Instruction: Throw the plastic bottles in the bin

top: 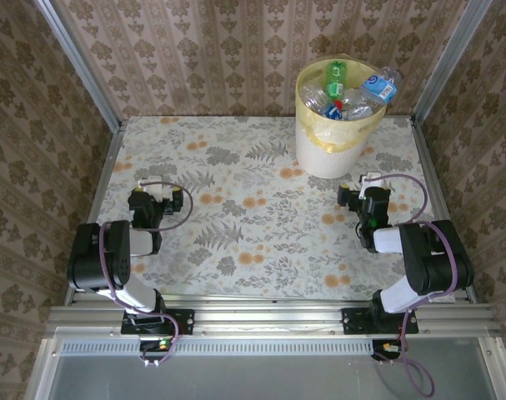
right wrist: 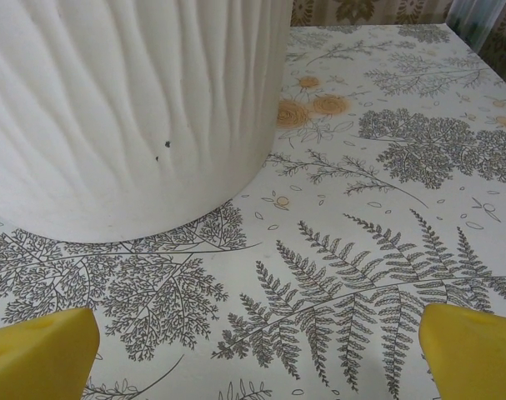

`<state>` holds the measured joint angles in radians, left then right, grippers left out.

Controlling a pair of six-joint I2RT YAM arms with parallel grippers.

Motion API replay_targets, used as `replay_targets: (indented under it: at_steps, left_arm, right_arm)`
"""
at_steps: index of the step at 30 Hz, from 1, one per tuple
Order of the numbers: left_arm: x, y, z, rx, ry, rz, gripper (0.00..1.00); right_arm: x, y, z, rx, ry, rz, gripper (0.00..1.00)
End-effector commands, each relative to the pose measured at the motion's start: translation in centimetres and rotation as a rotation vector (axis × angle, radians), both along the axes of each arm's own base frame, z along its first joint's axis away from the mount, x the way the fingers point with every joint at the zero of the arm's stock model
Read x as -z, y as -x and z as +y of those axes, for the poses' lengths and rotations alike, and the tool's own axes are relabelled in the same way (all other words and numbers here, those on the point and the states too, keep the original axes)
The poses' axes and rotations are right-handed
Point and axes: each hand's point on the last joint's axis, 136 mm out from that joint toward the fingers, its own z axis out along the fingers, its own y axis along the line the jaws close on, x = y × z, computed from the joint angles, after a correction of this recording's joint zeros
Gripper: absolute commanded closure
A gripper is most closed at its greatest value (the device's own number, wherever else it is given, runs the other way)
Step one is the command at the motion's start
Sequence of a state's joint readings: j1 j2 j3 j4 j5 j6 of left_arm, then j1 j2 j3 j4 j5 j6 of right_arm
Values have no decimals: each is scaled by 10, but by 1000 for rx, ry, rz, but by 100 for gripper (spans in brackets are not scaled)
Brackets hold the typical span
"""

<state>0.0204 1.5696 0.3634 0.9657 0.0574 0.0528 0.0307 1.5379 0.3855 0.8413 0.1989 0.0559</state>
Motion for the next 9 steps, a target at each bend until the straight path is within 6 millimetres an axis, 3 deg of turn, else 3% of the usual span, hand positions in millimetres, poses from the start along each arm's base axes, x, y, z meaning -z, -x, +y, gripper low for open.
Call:
replay_targets:
  at_steps: [1, 9]
  left_arm:
    - [-5, -3, -1, 6, 18, -4, 0]
    - [-5, -3, -1, 8, 19, -4, 0]
  right_arm:
    - [-17, -5, -2, 27, 0, -56, 0]
    - [-16, -5, -3, 25, -8, -56, 0]
